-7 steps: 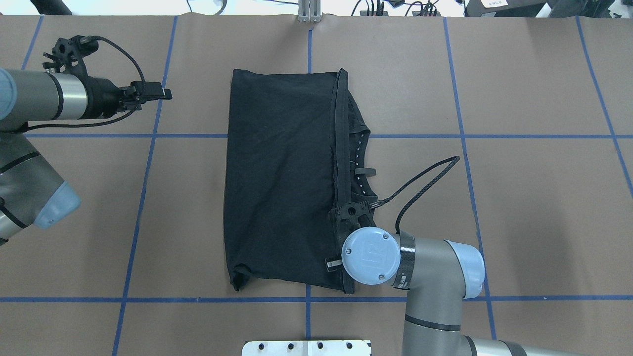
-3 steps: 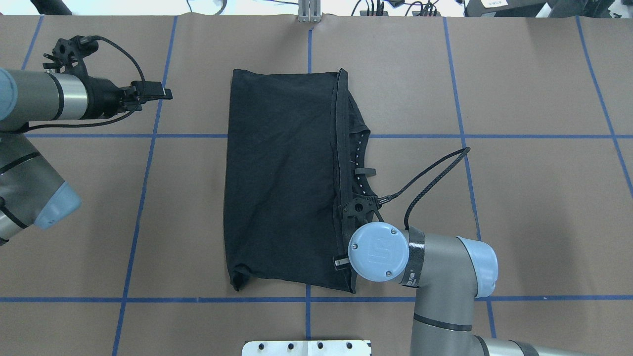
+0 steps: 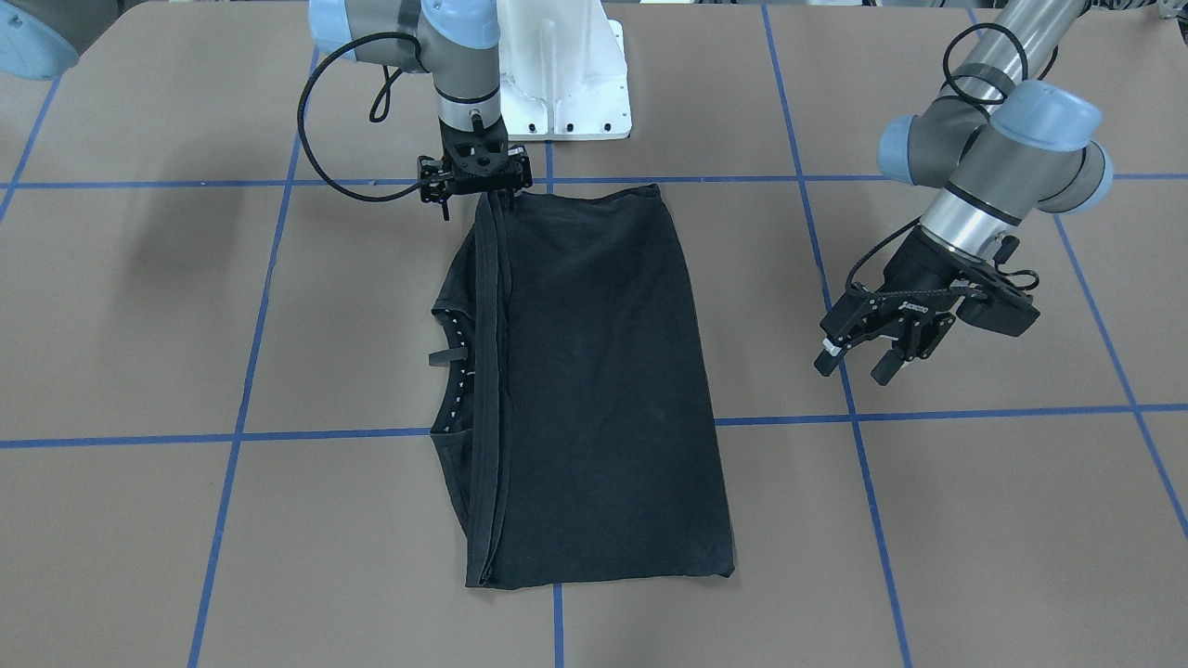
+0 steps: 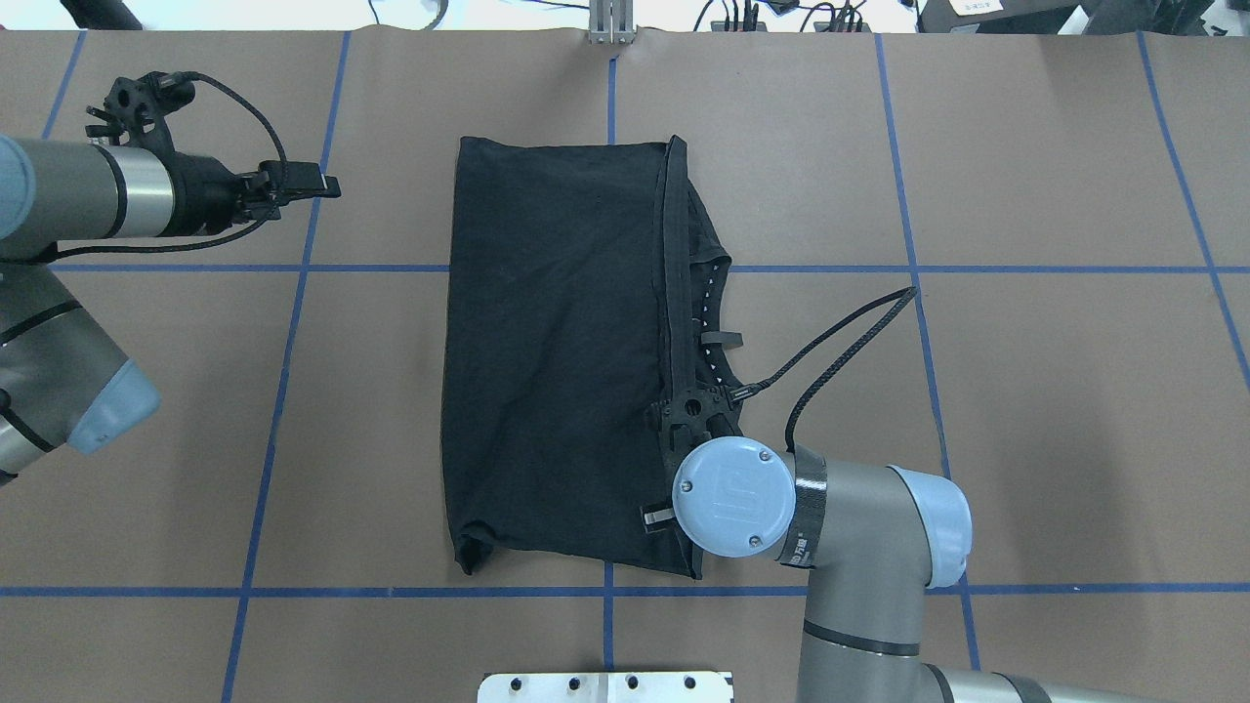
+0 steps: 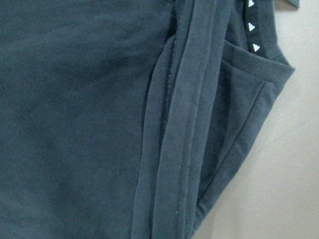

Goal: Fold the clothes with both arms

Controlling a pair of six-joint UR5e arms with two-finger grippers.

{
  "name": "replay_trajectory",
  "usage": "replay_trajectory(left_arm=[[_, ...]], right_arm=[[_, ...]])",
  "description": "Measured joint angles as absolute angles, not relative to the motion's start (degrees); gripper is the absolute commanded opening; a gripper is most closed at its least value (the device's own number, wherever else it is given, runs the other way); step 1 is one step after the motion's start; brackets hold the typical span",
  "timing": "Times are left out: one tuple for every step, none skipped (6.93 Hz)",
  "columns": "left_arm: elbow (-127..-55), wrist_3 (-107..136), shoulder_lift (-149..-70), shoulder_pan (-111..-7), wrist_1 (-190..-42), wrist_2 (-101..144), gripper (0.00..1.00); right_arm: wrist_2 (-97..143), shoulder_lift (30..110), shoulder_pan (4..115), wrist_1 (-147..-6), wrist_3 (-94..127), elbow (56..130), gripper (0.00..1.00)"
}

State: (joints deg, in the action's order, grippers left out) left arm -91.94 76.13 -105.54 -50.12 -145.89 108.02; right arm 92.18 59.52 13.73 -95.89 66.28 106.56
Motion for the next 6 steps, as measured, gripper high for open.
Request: replay_trajectory(left_arm=[[-91.98, 76.18, -105.55, -50.1, -145.88, 108.02, 1.0], [-92.0, 76.19, -105.58, -50.07, -145.84, 108.02, 1.0], [-92.02, 76.2, -105.67, -50.04, -145.84, 108.02, 1.0], [-92.02, 76.2, -105.76, -50.03, -145.85, 108.02, 1.0], [-92.02, 76.2, -105.79, -50.02, -145.83, 108.02, 1.0], [-92.02, 76.2, -105.84, -50.01, -145.84, 108.04, 1.0]], right_arm=[[91.91, 59.52, 12.94, -95.94, 66.32, 106.33, 1.0], [91.76, 59.64, 12.29, -95.96, 66.34, 106.04, 1.0], [91.78, 59.86, 11.96, -95.99, 66.34, 105.7, 1.0], [91.98, 60.06, 11.84, -96.07, 66.3, 105.55, 1.0], [92.21, 60.2, 11.83, -96.19, 66.28, 105.52, 1.0], [92.39, 60.33, 11.95, -96.28, 66.25, 105.55, 1.0]])
